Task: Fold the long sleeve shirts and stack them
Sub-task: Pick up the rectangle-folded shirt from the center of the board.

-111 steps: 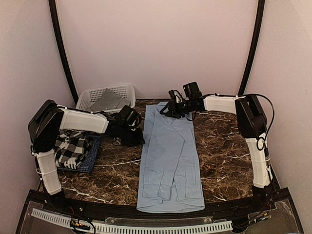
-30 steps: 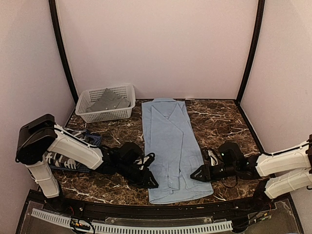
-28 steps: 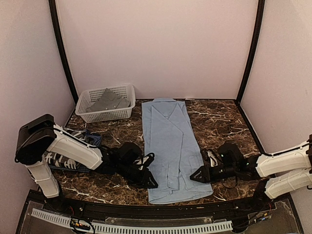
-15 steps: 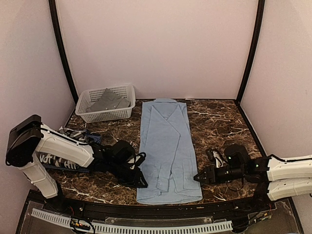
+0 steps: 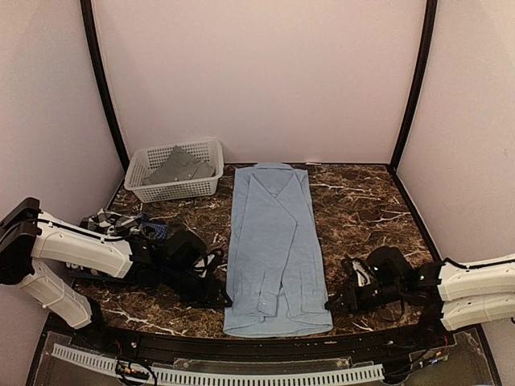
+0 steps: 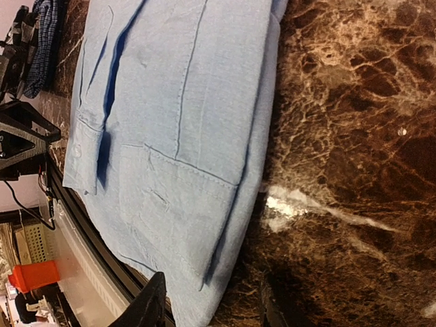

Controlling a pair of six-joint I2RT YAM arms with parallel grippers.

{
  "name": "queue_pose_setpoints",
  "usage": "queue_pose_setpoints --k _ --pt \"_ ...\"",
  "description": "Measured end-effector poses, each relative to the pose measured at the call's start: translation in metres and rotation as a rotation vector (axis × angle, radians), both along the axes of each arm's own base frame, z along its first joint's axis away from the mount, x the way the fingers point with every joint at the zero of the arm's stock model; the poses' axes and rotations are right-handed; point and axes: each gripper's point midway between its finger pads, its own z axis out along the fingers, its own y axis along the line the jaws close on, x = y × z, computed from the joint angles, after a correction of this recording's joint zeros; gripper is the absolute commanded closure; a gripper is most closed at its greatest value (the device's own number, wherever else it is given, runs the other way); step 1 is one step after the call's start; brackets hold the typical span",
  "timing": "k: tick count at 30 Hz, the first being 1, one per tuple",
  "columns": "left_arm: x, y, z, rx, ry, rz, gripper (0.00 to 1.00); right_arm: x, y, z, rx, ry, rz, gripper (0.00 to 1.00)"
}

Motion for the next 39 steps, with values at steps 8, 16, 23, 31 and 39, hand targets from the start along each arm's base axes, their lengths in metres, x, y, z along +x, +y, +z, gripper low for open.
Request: queue_pose_setpoints --k 8,16,23,31,39 --pt "0.0 0.009 -0.019 0.047 0.039 0.045 0.6 -0.002 0.005 -0.003 0.01 0.022 0.013 0.58" --pt "0.004 -0.006 -0.021 -0.007 0.053 0.045 0.59 -0.001 0.012 -0.005 0.047 0.027 0.025 0.62" --pt "0.003 -0.017 -0.021 -0.044 0.081 0.052 0.64 -0.002 0.014 -0.006 0.073 0.026 0.022 0.69" --pt "-0.003 -0.015 -0.021 -0.076 0.127 0.093 0.63 -0.006 0.012 -0.008 0.087 0.044 0.018 0.72" --pt "-0.013 -0.012 -0.019 -0.095 0.168 0.121 0.6 -0.009 0.012 -0.008 0.105 0.052 0.022 0.73"
